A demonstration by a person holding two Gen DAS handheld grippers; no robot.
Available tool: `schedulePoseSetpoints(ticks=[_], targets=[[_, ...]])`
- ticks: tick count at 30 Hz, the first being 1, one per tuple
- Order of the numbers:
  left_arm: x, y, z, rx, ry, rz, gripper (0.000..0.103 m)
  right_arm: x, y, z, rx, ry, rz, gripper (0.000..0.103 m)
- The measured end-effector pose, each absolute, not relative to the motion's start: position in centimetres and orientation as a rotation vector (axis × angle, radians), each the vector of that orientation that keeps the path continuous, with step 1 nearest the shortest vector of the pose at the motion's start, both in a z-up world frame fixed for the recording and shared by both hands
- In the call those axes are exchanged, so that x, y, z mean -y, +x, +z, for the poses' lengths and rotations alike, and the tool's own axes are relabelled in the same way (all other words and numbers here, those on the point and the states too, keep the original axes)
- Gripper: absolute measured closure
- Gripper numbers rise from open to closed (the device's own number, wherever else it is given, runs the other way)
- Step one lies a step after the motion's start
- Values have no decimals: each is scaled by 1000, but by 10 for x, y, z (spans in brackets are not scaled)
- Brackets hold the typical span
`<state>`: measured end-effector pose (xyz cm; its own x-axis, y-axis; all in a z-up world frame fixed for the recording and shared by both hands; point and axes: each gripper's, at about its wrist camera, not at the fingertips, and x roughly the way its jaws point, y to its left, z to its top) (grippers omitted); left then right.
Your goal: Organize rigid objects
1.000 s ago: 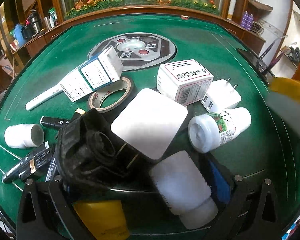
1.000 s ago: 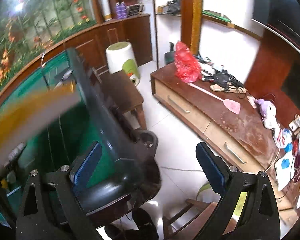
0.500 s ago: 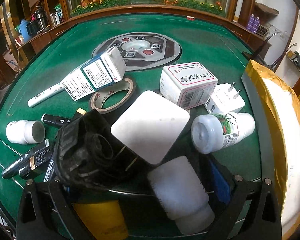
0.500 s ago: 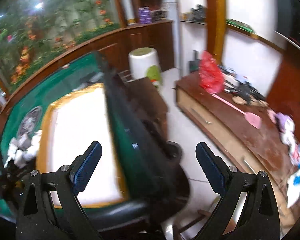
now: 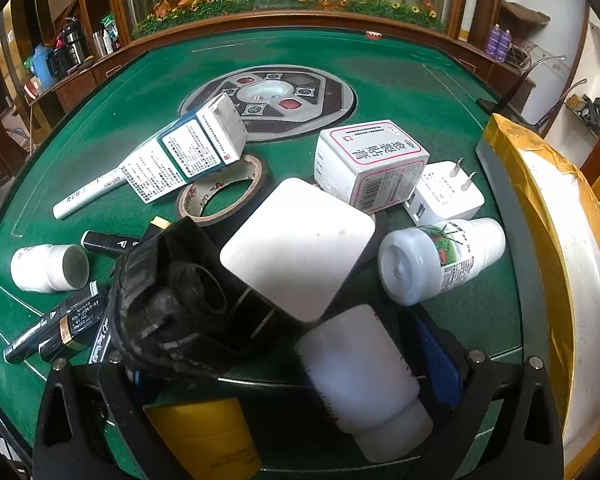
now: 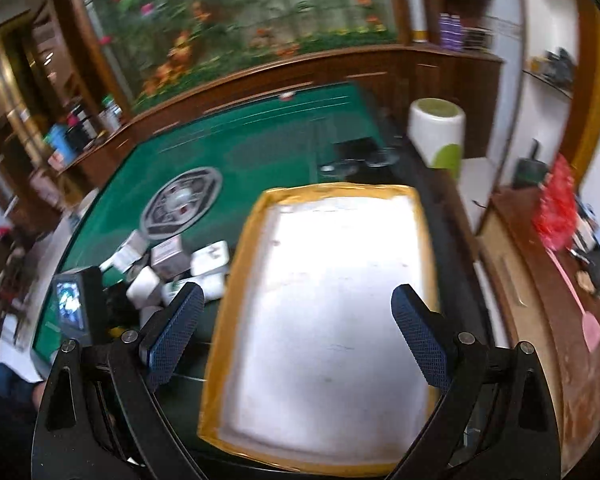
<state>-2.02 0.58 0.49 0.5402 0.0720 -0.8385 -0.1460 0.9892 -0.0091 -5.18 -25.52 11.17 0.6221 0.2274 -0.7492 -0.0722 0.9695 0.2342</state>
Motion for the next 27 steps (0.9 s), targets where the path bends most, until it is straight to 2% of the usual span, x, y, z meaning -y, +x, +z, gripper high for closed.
schedulePoseSetpoints(ticks=[5, 6, 8, 18, 24, 25, 27], targets=[[-13, -16, 7, -1029, -38, 4, 2, 241, -48, 103, -922, 157, 270, 7], [-18, -17, 11, -1042, -58, -35, 9, 242, -47, 101, -927, 154, 280, 7], [-24, -22, 22, -1058, -65, -102, 13, 245, -43, 96, -935, 161, 290, 7], [-94, -62, 114, -1015, 141, -192, 13, 224, -25, 76, -996, 223, 420, 7], [-166, -41, 100, -1103, 254, -295, 14, 160, -31, 73, -1047, 191, 510, 7], [-175, -36, 95, -1101, 271, -327, 16, 152, -32, 72, -1054, 174, 490, 13], [-190, -35, 85, -1102, 286, -352, 31, 137, -36, 67, -1078, 187, 439, 26]])
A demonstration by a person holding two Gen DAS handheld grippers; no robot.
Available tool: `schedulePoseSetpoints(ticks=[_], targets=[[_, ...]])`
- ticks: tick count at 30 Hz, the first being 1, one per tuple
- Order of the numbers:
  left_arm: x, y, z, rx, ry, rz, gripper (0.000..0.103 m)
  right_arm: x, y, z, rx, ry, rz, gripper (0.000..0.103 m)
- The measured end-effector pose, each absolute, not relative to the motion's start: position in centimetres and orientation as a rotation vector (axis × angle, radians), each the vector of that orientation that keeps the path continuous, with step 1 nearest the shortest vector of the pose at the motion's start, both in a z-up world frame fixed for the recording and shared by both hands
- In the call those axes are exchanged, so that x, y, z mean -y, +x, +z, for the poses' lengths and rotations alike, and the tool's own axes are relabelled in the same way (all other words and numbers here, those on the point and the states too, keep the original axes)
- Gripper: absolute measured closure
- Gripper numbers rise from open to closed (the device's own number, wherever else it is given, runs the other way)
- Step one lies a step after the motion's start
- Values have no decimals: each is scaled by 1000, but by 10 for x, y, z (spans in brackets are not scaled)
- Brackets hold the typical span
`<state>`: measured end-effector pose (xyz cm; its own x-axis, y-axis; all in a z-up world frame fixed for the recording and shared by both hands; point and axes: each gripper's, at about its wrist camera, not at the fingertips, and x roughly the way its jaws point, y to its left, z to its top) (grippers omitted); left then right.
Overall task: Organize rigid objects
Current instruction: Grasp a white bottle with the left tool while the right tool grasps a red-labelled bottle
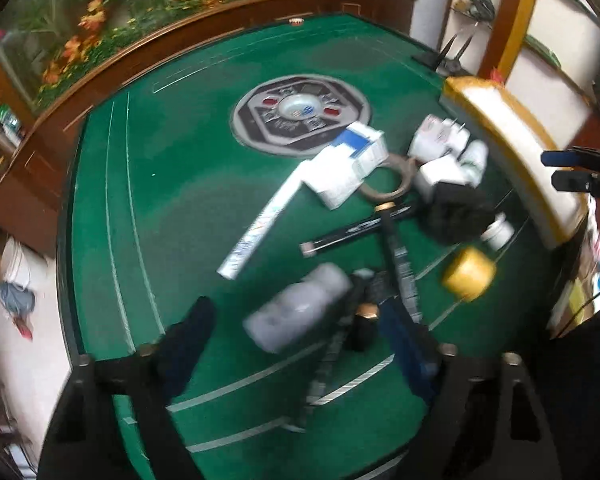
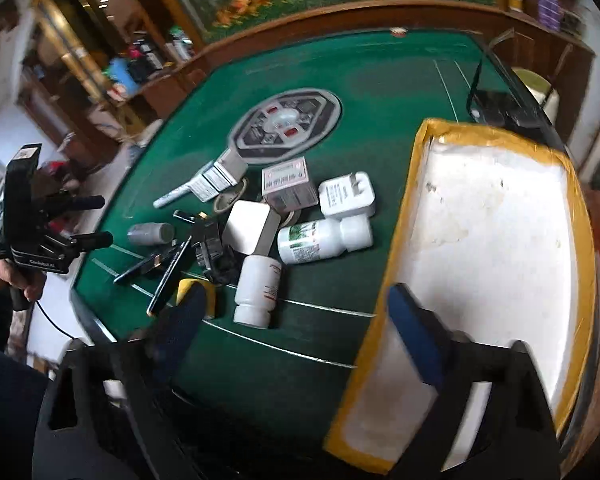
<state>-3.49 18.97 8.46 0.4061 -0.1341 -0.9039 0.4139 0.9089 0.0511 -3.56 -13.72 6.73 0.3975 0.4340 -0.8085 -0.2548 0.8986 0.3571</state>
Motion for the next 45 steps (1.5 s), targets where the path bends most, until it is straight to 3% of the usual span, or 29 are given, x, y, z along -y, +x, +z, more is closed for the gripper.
schedulePoseSetpoints(ticks=[9, 15, 20, 23, 26, 29, 32, 34, 45], targets=[[-203, -23, 52, -1124, 339, -638, 34, 91, -64, 63, -1140, 230, 220, 26], [-198, -3, 29, -1165, 347, -716, 51, 87, -76, 65, -1163, 240, 131, 26], [-181, 0, 18, -1149, 422, -670, 56, 86, -63, 59, -1185, 223, 107, 26], [-175, 1, 18, -1140, 375, -605, 69, 82, -47, 50, -1212, 161, 124, 26], [-174, -2, 19, -1135, 333, -533, 69, 76, -30, 34, -1264, 109, 148, 27], [-179, -8, 24, -1139, 275, -513, 69, 69, -18, 21, -1308, 80, 182, 40], [-183, -14, 31, -1125, 212, -515, 69, 62, -8, 11, -1339, 68, 214, 42], [-184, -16, 35, -1119, 174, -518, 69, 55, -3, 4, -1361, 52, 230, 66], [-156, -20, 80, -1023, 96, -639, 69, 87, -30, 26, -1281, 227, 231, 66]])
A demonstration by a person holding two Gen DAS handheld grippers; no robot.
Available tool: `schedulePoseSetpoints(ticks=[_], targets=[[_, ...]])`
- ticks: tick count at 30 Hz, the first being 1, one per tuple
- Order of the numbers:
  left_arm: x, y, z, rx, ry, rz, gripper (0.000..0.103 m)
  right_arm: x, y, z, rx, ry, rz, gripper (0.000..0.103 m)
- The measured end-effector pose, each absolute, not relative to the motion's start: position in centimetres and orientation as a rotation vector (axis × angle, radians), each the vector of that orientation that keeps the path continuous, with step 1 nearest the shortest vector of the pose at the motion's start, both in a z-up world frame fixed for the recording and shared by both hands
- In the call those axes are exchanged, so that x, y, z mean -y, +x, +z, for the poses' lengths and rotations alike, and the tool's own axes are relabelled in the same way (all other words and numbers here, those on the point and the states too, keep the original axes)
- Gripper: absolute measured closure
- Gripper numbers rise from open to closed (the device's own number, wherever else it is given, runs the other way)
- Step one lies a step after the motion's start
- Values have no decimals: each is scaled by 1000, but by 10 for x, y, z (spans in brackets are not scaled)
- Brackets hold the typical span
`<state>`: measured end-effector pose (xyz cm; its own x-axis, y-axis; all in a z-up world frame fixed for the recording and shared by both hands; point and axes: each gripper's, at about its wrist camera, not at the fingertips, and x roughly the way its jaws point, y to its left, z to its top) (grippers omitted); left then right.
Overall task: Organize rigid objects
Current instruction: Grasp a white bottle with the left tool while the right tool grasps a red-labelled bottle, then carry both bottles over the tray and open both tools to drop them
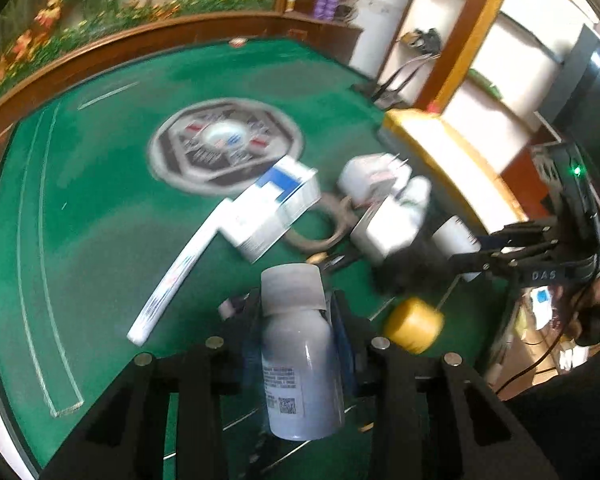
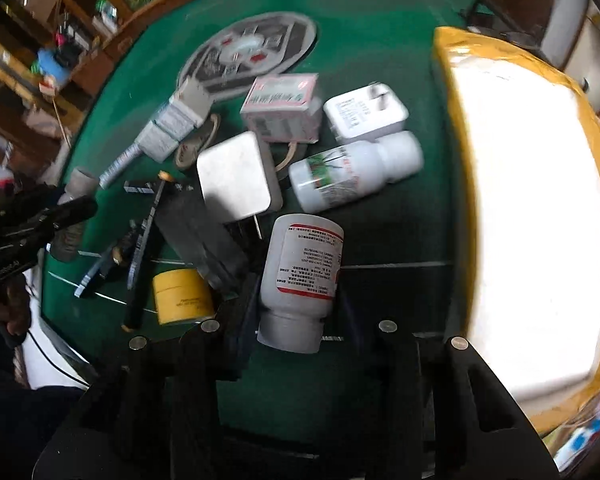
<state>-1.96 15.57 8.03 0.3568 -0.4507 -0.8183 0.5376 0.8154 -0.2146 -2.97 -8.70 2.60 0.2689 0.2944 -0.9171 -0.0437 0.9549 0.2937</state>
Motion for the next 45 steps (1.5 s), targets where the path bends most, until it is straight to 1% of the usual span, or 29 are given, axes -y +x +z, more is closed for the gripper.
schedulePoseSetpoints(ticks=[6, 12, 20, 24, 35, 45], targets=[[-92, -7, 101, -995, 76, -799, 69, 127, -46, 56, -1166, 335, 177, 66], [-19, 4, 111, -990, 60, -913, 69, 177, -48, 70, -1108, 386, 60, 66], [66, 24, 99, -1020, 103, -961, 69, 235, -33, 75, -1080, 416, -26, 66], [100, 45, 85, -1058, 70, -939, 69, 259, -13, 71, -1080, 426, -42, 66], [146, 92, 53, -1112, 43, -785, 69, 305, 61, 39, -1129, 381, -68, 66], [150, 103, 36, -1139, 32, -723, 69, 328, 93, 11, -1179, 437, -41, 66]])
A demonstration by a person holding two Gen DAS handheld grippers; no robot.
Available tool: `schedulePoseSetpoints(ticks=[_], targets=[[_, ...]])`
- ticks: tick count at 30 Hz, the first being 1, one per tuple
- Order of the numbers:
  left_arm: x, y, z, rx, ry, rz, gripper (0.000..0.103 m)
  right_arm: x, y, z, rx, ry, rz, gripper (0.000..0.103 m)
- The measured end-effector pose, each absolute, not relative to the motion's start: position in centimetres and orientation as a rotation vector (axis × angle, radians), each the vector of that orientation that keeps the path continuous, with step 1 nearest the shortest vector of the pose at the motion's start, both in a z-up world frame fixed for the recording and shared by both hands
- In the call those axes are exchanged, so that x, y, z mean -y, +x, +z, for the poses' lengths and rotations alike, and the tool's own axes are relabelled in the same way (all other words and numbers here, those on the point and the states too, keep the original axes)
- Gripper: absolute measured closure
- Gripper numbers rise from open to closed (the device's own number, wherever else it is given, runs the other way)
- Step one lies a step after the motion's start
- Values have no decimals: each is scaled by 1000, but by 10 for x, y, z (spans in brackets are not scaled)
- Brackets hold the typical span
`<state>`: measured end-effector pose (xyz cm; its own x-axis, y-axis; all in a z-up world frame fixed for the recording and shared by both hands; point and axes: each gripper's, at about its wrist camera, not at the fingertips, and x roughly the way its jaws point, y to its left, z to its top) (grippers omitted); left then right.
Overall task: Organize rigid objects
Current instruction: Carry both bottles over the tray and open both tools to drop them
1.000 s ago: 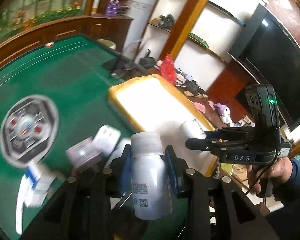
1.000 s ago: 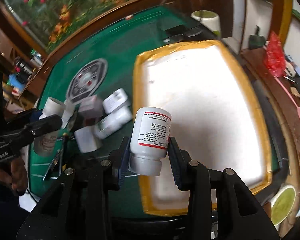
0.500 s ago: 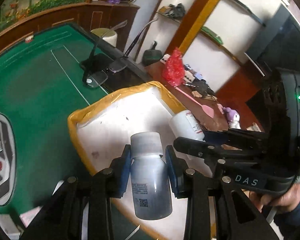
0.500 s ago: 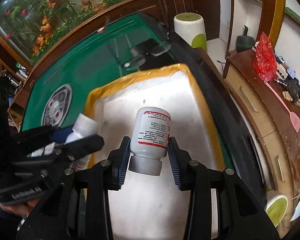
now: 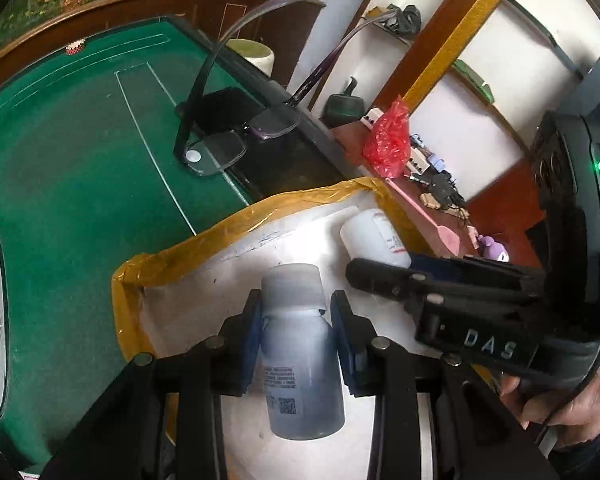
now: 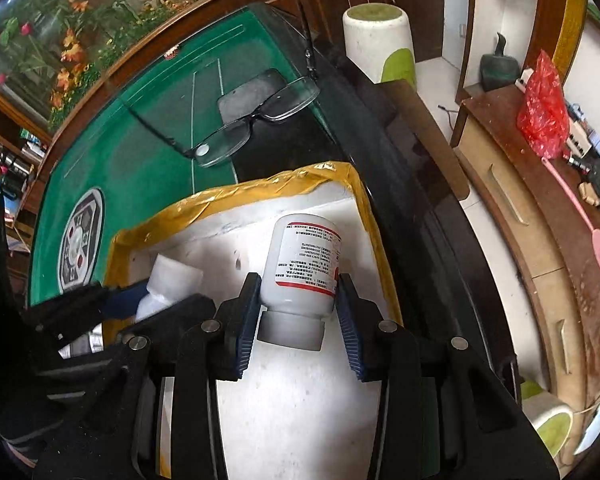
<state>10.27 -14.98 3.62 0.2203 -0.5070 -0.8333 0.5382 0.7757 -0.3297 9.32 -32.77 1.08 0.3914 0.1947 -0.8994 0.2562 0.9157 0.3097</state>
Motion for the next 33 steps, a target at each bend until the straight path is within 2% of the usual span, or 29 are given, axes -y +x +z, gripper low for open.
schedulePoseSetpoints(ticks=[11, 19, 23, 33], targets=[[171, 97, 23, -1143, 79, -718, 68, 321, 114, 7, -1208, 385, -13, 66], [174, 101, 22, -1184, 58, -721, 61, 316, 117, 11, -1220, 352, -26, 65], [168, 99, 31, -1164, 48, -728, 58, 317, 112, 17, -1211, 352, -36, 65], [126, 70, 78, -1080, 34, -778, 58, 310, 71, 65, -1102, 437, -45, 65]])
